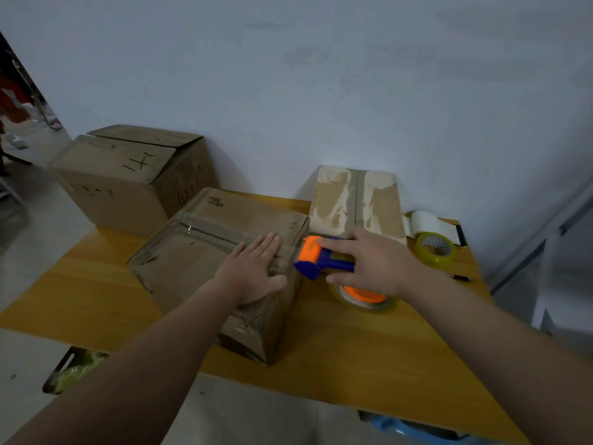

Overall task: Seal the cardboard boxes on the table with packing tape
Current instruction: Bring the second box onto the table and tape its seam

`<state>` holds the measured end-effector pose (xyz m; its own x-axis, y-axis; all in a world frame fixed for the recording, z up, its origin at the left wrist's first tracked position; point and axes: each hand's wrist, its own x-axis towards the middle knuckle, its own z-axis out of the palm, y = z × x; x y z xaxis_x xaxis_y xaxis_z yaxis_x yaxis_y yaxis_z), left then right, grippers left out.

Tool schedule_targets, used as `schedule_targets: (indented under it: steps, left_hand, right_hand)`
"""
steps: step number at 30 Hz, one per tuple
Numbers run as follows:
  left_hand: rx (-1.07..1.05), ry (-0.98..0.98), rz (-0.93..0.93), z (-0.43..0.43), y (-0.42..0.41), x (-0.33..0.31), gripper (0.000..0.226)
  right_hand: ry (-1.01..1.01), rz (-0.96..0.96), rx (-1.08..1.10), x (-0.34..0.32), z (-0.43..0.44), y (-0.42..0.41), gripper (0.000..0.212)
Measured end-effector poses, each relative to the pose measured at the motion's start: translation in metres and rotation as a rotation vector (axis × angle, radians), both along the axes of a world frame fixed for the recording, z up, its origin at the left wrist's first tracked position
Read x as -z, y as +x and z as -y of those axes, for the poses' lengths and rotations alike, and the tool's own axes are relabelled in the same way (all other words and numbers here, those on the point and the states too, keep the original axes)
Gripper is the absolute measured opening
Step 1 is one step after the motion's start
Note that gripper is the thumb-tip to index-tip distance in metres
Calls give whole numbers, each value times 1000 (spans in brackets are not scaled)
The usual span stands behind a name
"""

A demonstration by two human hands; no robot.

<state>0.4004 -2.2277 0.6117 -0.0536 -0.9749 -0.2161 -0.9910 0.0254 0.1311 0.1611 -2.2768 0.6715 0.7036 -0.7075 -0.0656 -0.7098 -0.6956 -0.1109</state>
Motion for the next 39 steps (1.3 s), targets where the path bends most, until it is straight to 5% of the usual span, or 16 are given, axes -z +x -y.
schedule_targets:
  steps: [16,25,39]
  left_hand:
    - [-76,-121,24,3,-32,5,61]
    - [-85,-114,5,3,-31,8,61]
    - [-107,-103,-1,4,-33,8,61]
  right_hand:
    - [-97,-87,85,32,-13,-37,67]
    - [-304,129,43,72,-31,-65,69]
    - [78,-306,82,38,-7,34,38]
